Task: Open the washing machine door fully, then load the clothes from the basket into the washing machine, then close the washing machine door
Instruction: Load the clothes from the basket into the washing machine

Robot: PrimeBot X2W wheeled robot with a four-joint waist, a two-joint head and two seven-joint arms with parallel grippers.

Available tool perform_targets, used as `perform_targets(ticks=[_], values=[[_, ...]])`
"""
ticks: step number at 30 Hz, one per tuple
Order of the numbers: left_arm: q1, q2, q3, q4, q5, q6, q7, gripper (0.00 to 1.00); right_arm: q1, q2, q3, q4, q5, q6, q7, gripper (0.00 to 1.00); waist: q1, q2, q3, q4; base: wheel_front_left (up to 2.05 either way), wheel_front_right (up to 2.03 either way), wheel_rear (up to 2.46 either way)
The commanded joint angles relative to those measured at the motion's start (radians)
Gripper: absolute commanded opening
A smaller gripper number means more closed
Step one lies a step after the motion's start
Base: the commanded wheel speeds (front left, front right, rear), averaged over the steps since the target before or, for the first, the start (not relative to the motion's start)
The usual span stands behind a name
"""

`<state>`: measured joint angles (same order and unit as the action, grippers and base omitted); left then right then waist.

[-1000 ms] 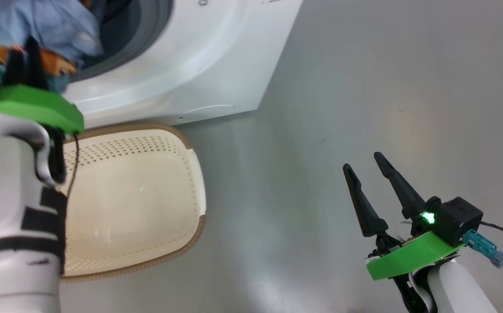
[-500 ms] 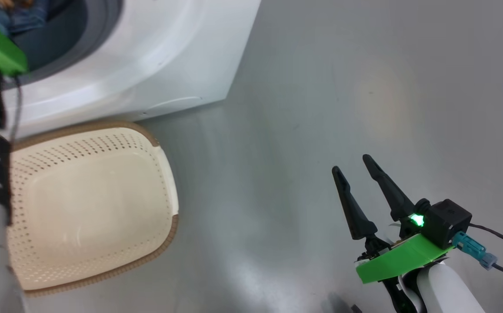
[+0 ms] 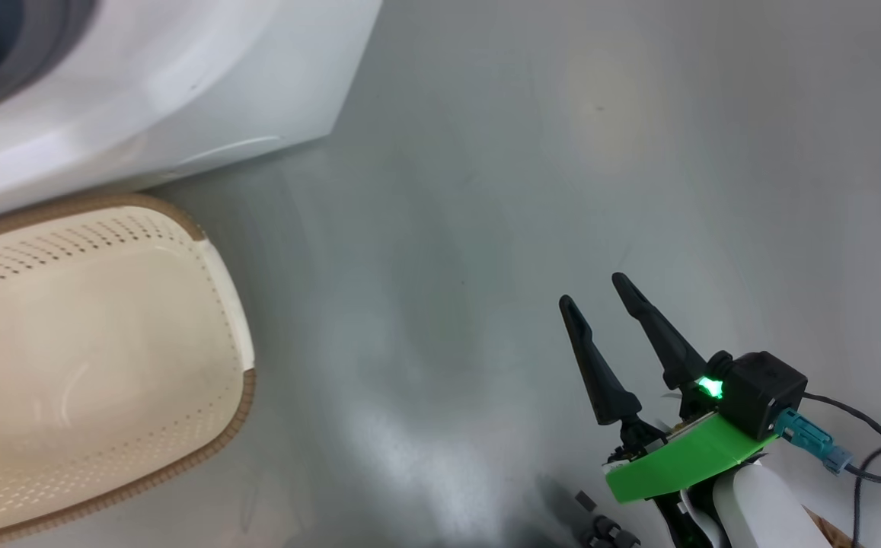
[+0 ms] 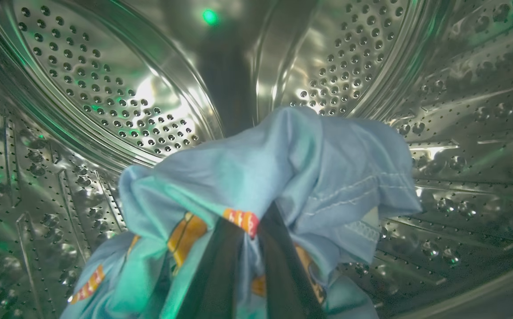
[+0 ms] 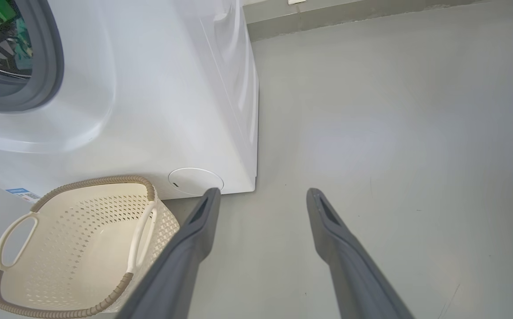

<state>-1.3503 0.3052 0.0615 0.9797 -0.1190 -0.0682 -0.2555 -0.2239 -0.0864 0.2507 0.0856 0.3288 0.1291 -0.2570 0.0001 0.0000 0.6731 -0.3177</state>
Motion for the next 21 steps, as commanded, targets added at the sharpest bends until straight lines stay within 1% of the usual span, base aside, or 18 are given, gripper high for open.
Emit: perform_targets(ticks=[1,4,9,13,14,15,17,18,19,21], values=[[-0.027,0.055,0.005,-0.031,0.006,-0.007,-0.006,0.00,0.036,0.001,0.025,-0.024,0.017,0.002,-0.005,1.00,-0.0001,0.0000,0.026,-0.020,0.00,0.00,0.00],[-0.060,0.062,0.026,-0.092,-0.006,0.004,-0.006,0.00,0.035,0.004,0.029,-0.026,0.016,0.002,-0.005,1.00,-0.0001,0.0000,0.050,-0.024,0.00,0.00,0.00],[-0.057,0.066,0.053,-0.193,-0.003,0.031,-0.006,0.00,0.024,0.008,0.031,-0.030,0.016,0.002,-0.005,1.00,-0.0001,0.0000,0.074,-0.029,0.00,0.00,0.00],[-0.046,0.066,0.047,-0.167,0.011,0.040,-0.006,0.00,0.024,0.009,0.035,-0.026,0.016,0.002,-0.005,1.00,-0.0001,0.0000,0.075,-0.029,0.00,0.00,0.00],[-0.046,0.066,0.042,-0.149,0.016,0.042,-0.006,0.05,0.025,0.010,0.036,-0.024,0.015,0.002,-0.005,1.00,-0.0001,0.0000,0.074,-0.029,0.00,0.00,0.00],[-0.048,0.065,0.037,-0.126,0.020,0.042,-0.006,0.20,0.026,0.011,0.036,-0.022,0.015,0.002,-0.005,1.00,-0.0001,0.0000,0.073,-0.027,0.00,0.00,0.00],[-0.060,0.064,0.026,-0.088,0.025,0.041,-0.006,0.47,0.028,0.013,0.038,-0.019,0.016,0.002,-0.005,1.00,-0.0001,0.0000,0.071,-0.025,0.00,0.00,0.00],[-0.067,0.065,0.021,-0.069,0.029,0.042,-0.006,0.70,0.029,0.014,0.038,-0.017,0.017,0.002,-0.005,1.00,-0.0001,0.0000,0.068,-0.024,0.00,0.00,0.00],[-0.074,0.066,0.017,-0.049,0.032,0.042,-0.006,1.00,0.029,0.014,0.038,-0.015,0.018,0.002,-0.005,1.00,-0.0001,0.0000,0.065,-0.023,0.00,0.00,0.00],[-0.084,0.065,0.011,-0.008,0.033,0.044,-0.006,1.00,0.031,0.015,0.038,-0.011,0.021,0.002,-0.005,1.00,-0.0001,0.0000,0.058,-0.021,0.00,0.00,0.00]])
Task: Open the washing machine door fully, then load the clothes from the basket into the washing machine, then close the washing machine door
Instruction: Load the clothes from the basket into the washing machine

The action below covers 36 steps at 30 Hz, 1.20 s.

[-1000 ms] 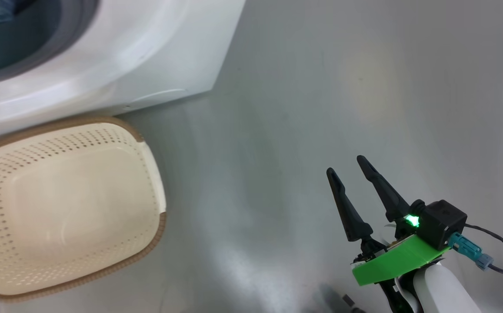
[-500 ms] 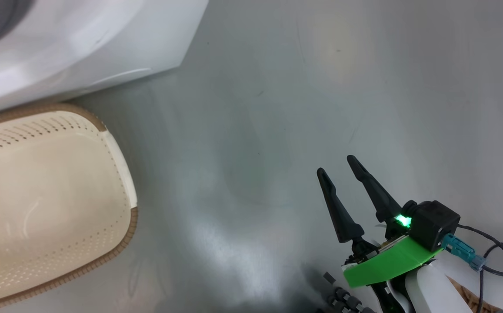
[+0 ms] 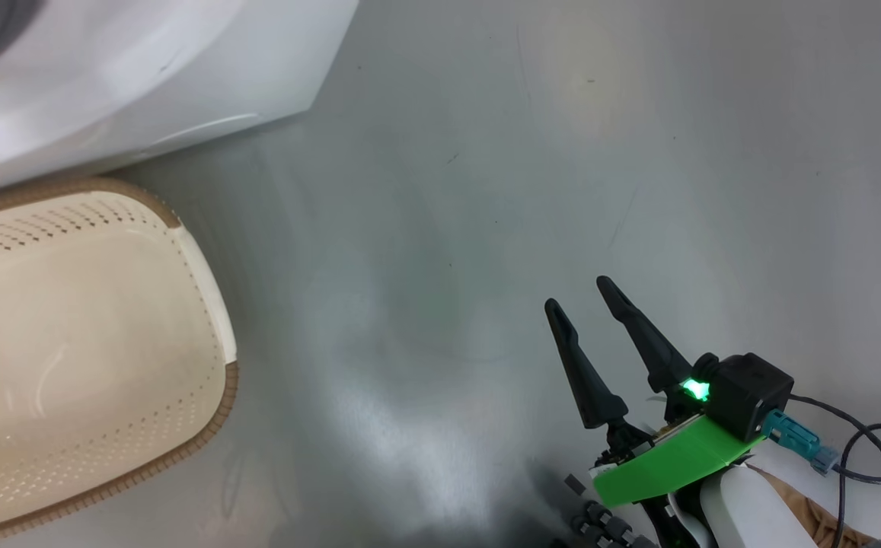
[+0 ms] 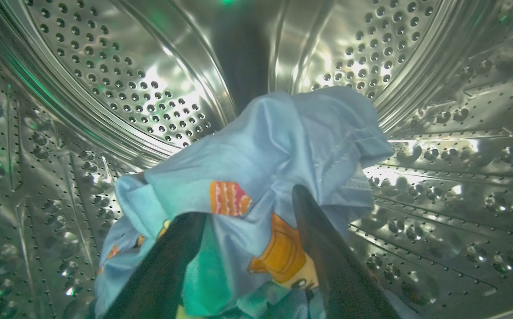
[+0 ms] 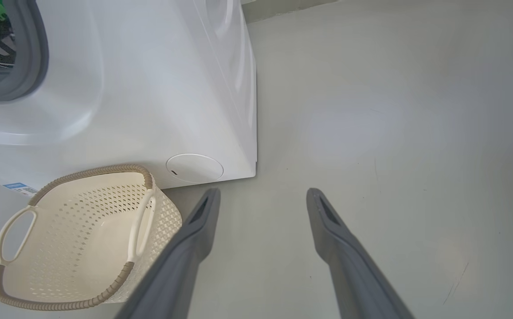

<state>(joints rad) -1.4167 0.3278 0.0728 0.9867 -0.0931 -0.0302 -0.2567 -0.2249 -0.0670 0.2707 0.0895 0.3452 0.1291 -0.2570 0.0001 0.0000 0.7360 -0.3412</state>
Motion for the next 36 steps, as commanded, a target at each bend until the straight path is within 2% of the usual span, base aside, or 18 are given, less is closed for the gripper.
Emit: perform_targets(ticks=[1,9,19,29,33,36], values=[[-0.023,0.039,0.000,0.007,0.004,0.007,-0.005,1.00,0.032,-0.003,0.018,-0.013,0.005,0.002,-0.005,1.00,-0.0001,0.0000,-0.010,0.005,0.00,0.00,0.00],[-0.032,0.015,-0.004,0.113,-0.005,0.048,-0.005,1.00,0.027,-0.009,0.009,-0.007,0.003,0.002,-0.005,1.00,-0.0001,0.0000,-0.061,0.038,0.00,0.00,0.00],[0.099,-0.042,0.004,0.102,-0.030,0.072,-0.005,1.00,0.033,-0.016,0.018,0.018,0.010,0.002,-0.005,1.00,-0.0001,0.0000,-0.175,0.091,0.00,0.00,0.00],[0.264,-0.101,0.018,0.077,-0.062,0.055,-0.005,1.00,0.048,-0.019,0.014,0.042,0.021,0.002,-0.005,1.00,-0.0001,0.0000,-0.290,0.138,0.00,0.00,0.00],[0.330,-0.132,0.022,0.048,-0.078,0.024,-0.005,1.00,0.059,-0.023,0.004,0.050,0.023,0.002,-0.005,1.00,-0.0001,0.0000,-0.334,0.158,0.00,0.00,0.00],[0.369,-0.145,0.021,0.022,-0.077,0.021,-0.005,1.00,0.065,-0.025,0.000,0.053,0.024,0.002,-0.005,1.00,-0.0001,0.0000,-0.358,0.168,0.00,0.00,0.00]])
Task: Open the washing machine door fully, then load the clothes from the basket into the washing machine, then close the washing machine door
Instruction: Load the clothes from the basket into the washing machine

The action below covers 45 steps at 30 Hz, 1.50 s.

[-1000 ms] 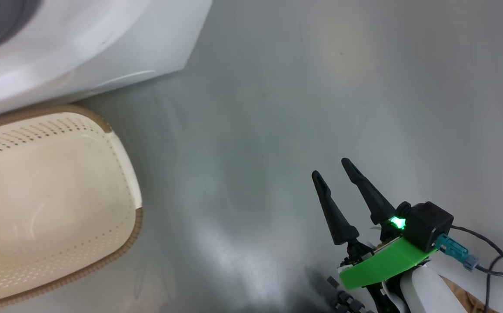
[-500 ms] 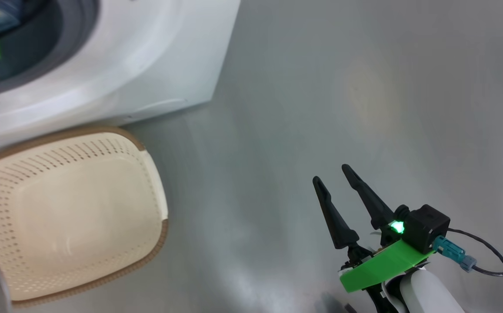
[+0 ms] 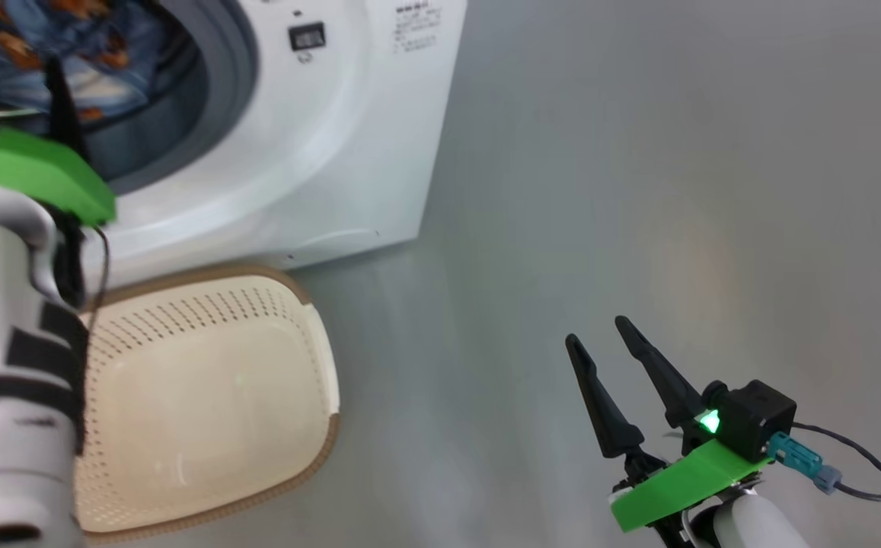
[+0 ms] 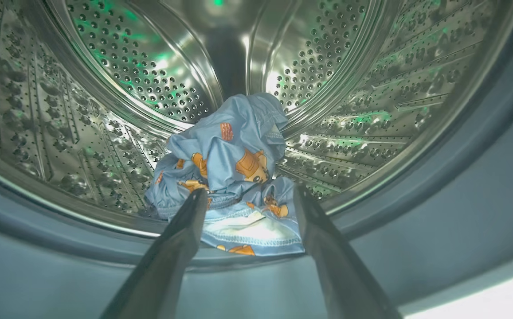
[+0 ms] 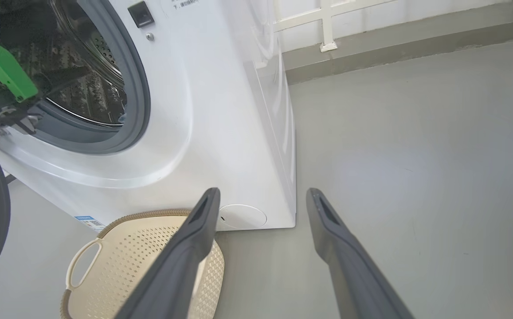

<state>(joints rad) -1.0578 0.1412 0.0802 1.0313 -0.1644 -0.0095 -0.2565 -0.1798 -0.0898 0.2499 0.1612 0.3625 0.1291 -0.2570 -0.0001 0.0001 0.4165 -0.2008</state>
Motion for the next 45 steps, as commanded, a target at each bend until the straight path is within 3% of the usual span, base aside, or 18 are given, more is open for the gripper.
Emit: perform_targets(ticks=[1,19,33,45], values=[[0.032,0.034,0.011,-0.037,-0.003,0.001,-0.005,1.00,0.023,-0.003,0.017,-0.017,0.008,0.002,-0.005,1.00,0.0001,-0.0001,-0.050,0.033,0.00,0.00,0.00],[0.496,-0.075,-0.005,-0.326,-0.008,-0.006,-0.005,1.00,0.072,-0.020,-0.051,-0.011,0.006,0.002,-0.005,1.00,0.0001,-0.0001,-0.214,0.136,0.00,0.00,0.00],[0.828,-0.090,-0.072,-0.552,-0.025,0.020,-0.005,1.00,0.134,-0.022,-0.082,-0.007,0.003,0.002,-0.005,1.00,0.0001,-0.0001,-0.327,0.220,0.00,0.00,0.00],[1.062,-0.091,-0.076,-0.743,-0.065,0.064,-0.005,1.00,0.189,-0.029,-0.085,-0.008,0.006,0.002,-0.005,1.00,0.0001,-0.0001,-0.412,0.233,0.00,0.00,0.00]])
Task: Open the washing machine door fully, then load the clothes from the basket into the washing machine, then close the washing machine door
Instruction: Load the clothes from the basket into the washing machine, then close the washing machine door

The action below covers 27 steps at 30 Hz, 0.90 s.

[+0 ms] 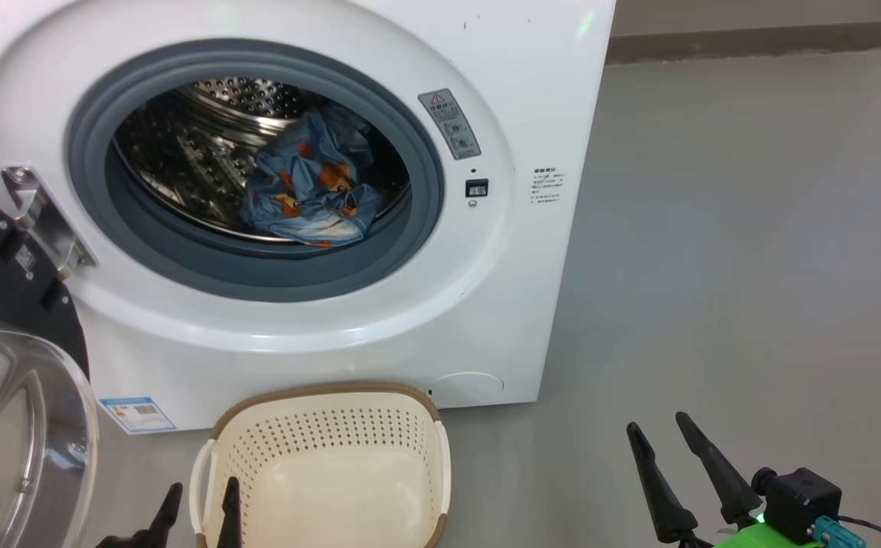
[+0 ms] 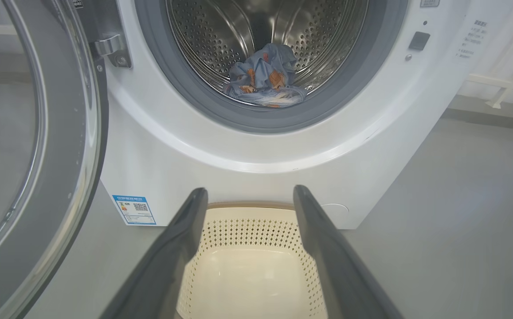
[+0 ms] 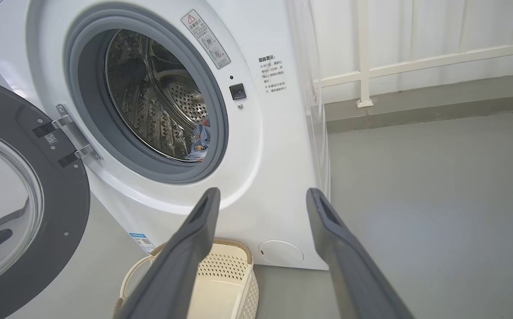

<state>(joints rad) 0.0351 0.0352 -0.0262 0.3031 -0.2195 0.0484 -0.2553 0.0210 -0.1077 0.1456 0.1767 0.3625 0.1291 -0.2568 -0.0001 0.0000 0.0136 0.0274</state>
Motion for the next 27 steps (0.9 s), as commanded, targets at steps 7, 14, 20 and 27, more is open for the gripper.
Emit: perform_targets(ticks=[7,14,20,27], values=[[0.052,0.015,0.043,-0.127,-0.022,0.007,-0.006,1.00,0.003,-0.017,0.009,-0.025,-0.001,0.002,-0.005,1.00,0.0001,0.0000,-0.032,0.002,0.00,0.00,0.00],[0.101,0.015,0.055,-0.168,-0.037,0.019,-0.006,1.00,0.021,-0.014,-0.010,-0.026,-0.002,0.002,-0.005,1.00,0.0001,0.0000,-0.051,-0.016,0.00,0.00,0.00],[0.117,0.015,0.065,-0.187,-0.031,0.014,-0.006,1.00,0.033,-0.010,-0.024,-0.026,-0.005,0.002,-0.005,1.00,0.0001,0.0000,-0.058,-0.033,0.00,0.00,0.00],[0.126,0.015,0.069,-0.194,-0.033,0.022,-0.006,1.00,0.033,-0.005,-0.028,-0.027,-0.007,0.002,-0.005,1.00,0.0001,0.0000,-0.061,-0.046,0.00,0.00,0.00]])
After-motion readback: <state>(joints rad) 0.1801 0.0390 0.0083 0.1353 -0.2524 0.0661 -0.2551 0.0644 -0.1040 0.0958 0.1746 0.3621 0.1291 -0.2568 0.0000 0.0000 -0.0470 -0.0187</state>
